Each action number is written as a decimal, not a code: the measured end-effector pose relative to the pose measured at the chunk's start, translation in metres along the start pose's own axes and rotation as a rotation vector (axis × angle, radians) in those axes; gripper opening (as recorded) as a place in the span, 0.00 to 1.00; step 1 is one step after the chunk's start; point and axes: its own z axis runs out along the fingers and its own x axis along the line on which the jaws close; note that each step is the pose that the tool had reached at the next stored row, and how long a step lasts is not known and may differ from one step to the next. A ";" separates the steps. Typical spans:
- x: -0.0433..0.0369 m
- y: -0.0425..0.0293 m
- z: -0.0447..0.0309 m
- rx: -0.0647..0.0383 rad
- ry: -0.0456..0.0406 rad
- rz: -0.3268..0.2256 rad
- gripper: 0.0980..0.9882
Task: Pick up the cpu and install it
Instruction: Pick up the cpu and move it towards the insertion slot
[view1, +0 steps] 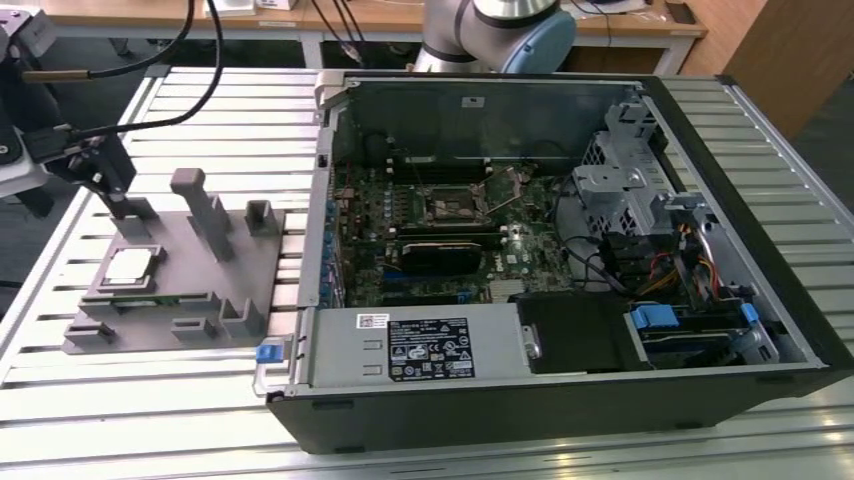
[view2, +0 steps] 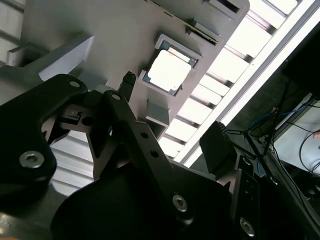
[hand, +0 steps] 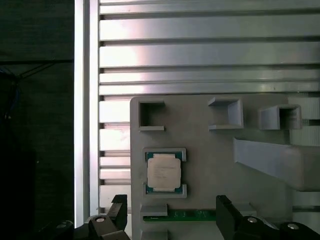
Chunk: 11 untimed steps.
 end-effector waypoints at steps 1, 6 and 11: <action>0.0000 -0.0001 0.0018 0.000 0.0000 0.000 0.78; -0.0003 -0.0007 0.0109 0.000 0.0001 -0.001 0.78; 0.0002 -0.0011 0.0191 0.000 0.0002 -0.001 0.78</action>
